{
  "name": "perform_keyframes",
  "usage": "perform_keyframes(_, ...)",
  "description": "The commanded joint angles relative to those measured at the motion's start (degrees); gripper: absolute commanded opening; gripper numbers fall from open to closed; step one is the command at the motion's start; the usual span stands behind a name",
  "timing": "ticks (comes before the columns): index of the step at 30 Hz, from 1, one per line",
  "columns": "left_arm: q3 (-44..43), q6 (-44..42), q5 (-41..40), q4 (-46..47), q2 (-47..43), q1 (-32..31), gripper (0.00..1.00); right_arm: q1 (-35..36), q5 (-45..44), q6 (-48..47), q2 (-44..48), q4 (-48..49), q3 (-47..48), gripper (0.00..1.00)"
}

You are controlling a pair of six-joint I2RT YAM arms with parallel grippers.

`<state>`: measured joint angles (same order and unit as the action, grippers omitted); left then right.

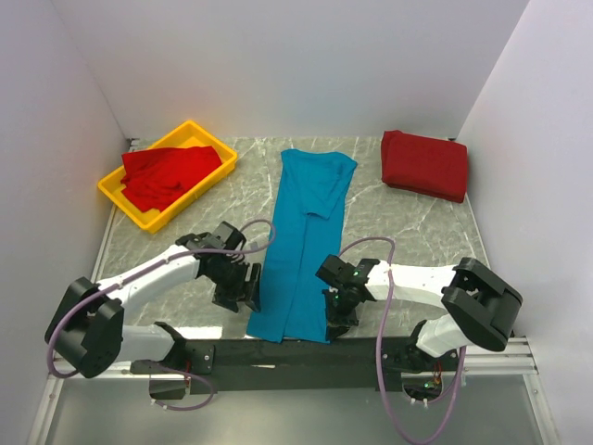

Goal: Fold and stack the t-shirts
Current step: Fold the tshirt

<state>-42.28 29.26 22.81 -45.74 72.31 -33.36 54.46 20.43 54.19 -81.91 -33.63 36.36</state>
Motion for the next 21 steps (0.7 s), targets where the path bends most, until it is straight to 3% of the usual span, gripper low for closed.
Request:
perform_keyframes(1, 1.2, 0.7, 3.3, 2.5, 0.9, -2.1, 0.73, 0.6, 0.1, 0.5, -0.6, 0.1, -0.4, 0.02)
perform_keyframes(12, 3.9, 4.9, 2.3, 3.3, 2.7, -3.5, 0.61, 0.9, 0.4, 2.0, 0.0, 0.7, -1.9, 0.00)
perform_keyframes(21, 3.6, 4.9, 1.3, 3.0, 7.1, -4.3, 0.58, 1.0, 0.9, 2.0, 0.3, 1.1, -2.0, 0.00)
